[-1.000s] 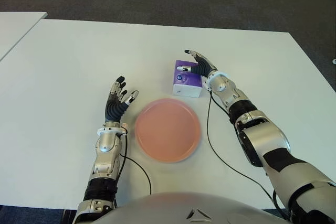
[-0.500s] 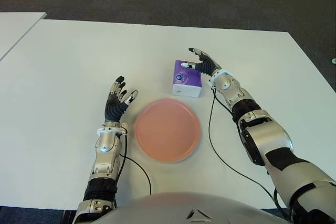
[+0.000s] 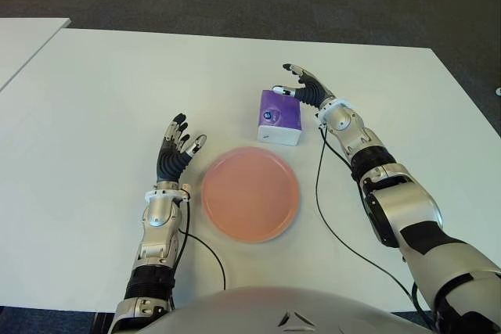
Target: Put the tissue paper into the plate.
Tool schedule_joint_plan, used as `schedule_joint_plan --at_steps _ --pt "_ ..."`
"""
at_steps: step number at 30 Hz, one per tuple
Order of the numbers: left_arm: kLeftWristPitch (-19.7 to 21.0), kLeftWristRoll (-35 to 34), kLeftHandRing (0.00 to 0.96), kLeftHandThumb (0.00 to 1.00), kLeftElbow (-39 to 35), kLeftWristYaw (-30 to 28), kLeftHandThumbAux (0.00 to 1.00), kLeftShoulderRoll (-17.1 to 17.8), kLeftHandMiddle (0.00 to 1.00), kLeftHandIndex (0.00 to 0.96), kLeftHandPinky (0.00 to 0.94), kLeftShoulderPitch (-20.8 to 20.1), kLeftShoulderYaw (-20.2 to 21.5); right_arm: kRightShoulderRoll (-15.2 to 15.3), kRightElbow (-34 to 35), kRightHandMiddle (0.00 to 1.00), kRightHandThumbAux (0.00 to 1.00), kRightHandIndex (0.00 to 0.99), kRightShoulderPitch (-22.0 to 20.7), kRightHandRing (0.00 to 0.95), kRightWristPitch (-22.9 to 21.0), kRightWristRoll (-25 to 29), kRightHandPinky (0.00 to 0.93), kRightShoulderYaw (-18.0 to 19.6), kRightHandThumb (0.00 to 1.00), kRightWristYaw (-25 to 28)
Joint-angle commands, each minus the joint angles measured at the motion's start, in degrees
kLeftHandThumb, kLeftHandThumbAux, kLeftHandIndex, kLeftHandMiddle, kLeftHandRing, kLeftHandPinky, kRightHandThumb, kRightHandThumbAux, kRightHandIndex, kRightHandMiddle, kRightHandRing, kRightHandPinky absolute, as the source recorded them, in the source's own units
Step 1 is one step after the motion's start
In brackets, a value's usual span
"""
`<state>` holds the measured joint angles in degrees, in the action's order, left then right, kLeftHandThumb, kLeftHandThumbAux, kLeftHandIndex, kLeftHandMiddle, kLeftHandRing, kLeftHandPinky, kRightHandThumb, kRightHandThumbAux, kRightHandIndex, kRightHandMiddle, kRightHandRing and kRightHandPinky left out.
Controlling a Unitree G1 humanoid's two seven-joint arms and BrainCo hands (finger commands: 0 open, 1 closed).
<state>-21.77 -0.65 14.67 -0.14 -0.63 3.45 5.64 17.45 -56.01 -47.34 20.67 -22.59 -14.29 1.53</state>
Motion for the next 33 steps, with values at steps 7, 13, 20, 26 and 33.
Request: schedule_joint_plan --at_steps 7,13,20,26,33 --pt "0.3 0.4 0.000 0.000 0.9 0.8 0.632 -0.3 0.034 0.033 0.000 0.2 -0.3 0.1 11.0 0.000 0.351 0.000 9.6 0.000 -1.0 -4.5 0.000 -4.1 0.217 -0.9" --pt "-0.1 0.4 0.000 0.000 1.5 0.9 0.631 -0.6 0.035 0.037 0.000 -0.1 -0.3 0.3 7.3 0.000 0.370 0.000 9.2 0.000 -0.3 -9.5 0.000 -7.5 0.230 -4.3" --pt "-0.5 0.8 0.000 0.000 2.0 0.9 0.634 -0.5 0.034 0.035 0.000 -0.2 -0.5 1.1 4.5 0.000 0.404 0.000 8.0 0.000 1.4 -13.6 0.000 -10.5 0.232 -8.4" --pt "-0.5 0.9 0.000 0.000 2.3 0.9 0.633 -0.5 0.037 0.032 0.000 -0.5 -0.4 1.3 2.9 0.000 0.422 0.000 7.4 0.000 1.9 -15.3 0.000 -12.2 0.234 -9.4" --pt "-0.2 1.0 0.000 0.000 2.7 1.1 0.635 -0.4 0.035 0.031 0.000 -0.8 -0.3 0.3 -1.3 0.000 0.435 0.000 6.6 0.000 1.4 -16.6 0.000 -14.1 0.225 -10.9"
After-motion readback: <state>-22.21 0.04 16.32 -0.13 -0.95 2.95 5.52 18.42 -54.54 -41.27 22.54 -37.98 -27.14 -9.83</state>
